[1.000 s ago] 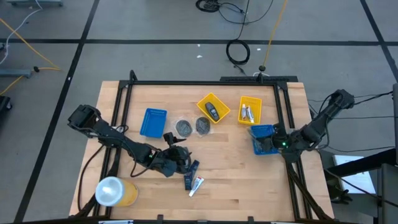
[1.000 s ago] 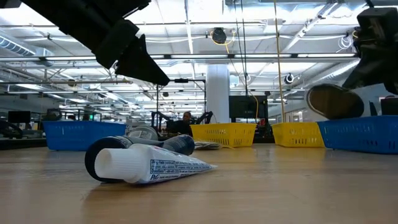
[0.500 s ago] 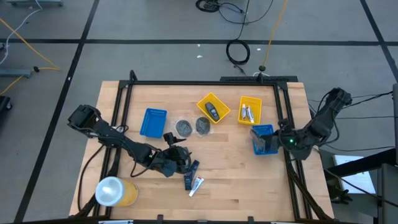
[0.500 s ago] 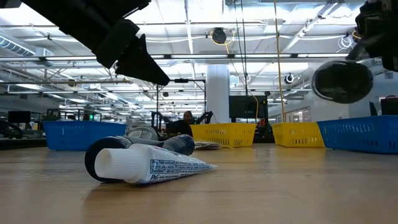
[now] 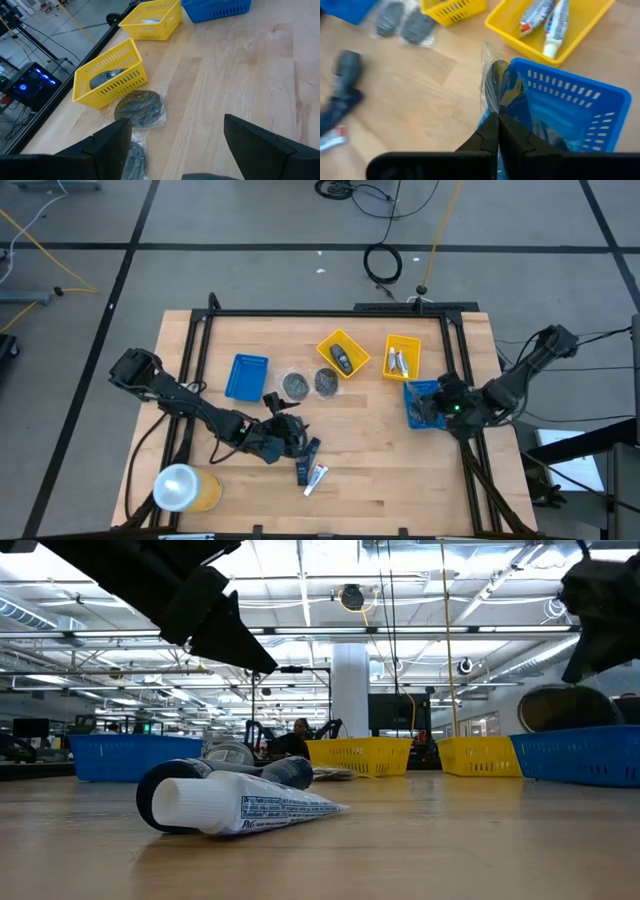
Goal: Pick & Place Travel size toiletries
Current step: Put the bottom black hairbrush into the right blue bin
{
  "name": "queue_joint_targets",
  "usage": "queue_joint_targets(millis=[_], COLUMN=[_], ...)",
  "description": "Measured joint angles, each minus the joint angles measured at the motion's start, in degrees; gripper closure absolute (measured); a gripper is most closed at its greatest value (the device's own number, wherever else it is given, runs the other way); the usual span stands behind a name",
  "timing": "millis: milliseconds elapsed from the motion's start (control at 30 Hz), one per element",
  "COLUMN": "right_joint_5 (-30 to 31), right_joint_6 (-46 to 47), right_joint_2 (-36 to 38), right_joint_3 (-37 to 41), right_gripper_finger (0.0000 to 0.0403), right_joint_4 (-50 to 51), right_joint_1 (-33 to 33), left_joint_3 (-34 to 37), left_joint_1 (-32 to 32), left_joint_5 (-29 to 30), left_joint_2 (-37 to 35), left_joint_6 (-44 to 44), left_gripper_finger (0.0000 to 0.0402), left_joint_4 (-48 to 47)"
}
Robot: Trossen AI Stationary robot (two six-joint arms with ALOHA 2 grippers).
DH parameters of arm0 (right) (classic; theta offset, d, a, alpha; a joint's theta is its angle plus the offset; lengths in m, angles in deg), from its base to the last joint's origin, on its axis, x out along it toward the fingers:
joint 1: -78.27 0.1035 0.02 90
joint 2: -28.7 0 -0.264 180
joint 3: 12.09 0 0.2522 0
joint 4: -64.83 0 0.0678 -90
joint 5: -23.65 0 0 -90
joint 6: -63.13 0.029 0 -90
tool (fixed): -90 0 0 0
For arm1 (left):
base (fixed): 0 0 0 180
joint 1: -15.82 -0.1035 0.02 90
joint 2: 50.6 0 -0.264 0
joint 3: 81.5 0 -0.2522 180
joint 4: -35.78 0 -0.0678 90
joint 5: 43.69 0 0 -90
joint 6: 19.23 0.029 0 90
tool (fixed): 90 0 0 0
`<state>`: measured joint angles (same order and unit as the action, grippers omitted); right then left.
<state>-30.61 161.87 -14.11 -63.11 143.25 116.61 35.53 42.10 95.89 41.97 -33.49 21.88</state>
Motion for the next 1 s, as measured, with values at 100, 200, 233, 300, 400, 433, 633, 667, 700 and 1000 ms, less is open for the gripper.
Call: queue_joint_targets(millis=[100, 200, 233, 300, 400, 433, 633, 667, 700, 1000], right_joint_5=[-2.62, -6.62, -7.92, -10.76, -14.66, -16.06, -25.03, -25.05, -25.29, -22.78], right_joint_6=[-1.51, -3.94, -4.83, -6.99, -10.15, -10.66, -14.56, -15.67, -16.88, -22.74], right_joint_2=[-3.05, -6.04, -7.02, -8.79, -11.0, -11.53, -12.2, -11.95, -11.77, -8.52], right_joint_3=[-0.28, -0.92, -1.1, -1.29, -1.38, -1.54, -1.35, -1.29, -1.25, -1.25], right_gripper_finger=[0.0403, 0.0403, 0.0403, 0.0403, 0.0403, 0.0403, 0.0398, 0.0392, 0.0384, 0.0253], right_joint_4=[-0.07, 0.12, 0.14, 0.04, -0.57, -1.5, -4.51, -3.94, -3.81, -4.9], right_joint_1=[-2.79, -5.78, -6.73, -8.65, -11.38, -12.19, -15.27, -15.5, -15.76, -18.89], left_joint_3=[0.0, 0.0, 0.0, 0.0, 0.0, 0.0, 0.0, 0.0, 0.0, 0.0], left_joint_1=[0.0, 0.0, 0.0, 0.0, 0.0, 0.0, 0.0, 0.0, 0.0, 0.0], left_joint_5=[0.0, 0.0, 0.0, 0.0, 0.0, 0.0, -0.07, -0.17, -0.45, -0.59], left_joint_2=[0.0, 0.0, 0.0, 0.0, 0.0, 0.0, 0.0, 0.0, 0.0, -0.01], left_joint_6=[0.02, 0.01, -0.02, -0.02, -0.04, -0.04, -0.07, -0.09, -0.14, -0.5], left_gripper_finger=[0.0092, 0.0092, 0.0092, 0.0092, 0.0092, 0.0092, 0.0092, 0.0092, 0.0092, 0.0092], left_joint_4=[0.01, -0.01, 0.01, -0.03, -0.01, -0.01, 0.25, 0.26, 0.23, 0.23])
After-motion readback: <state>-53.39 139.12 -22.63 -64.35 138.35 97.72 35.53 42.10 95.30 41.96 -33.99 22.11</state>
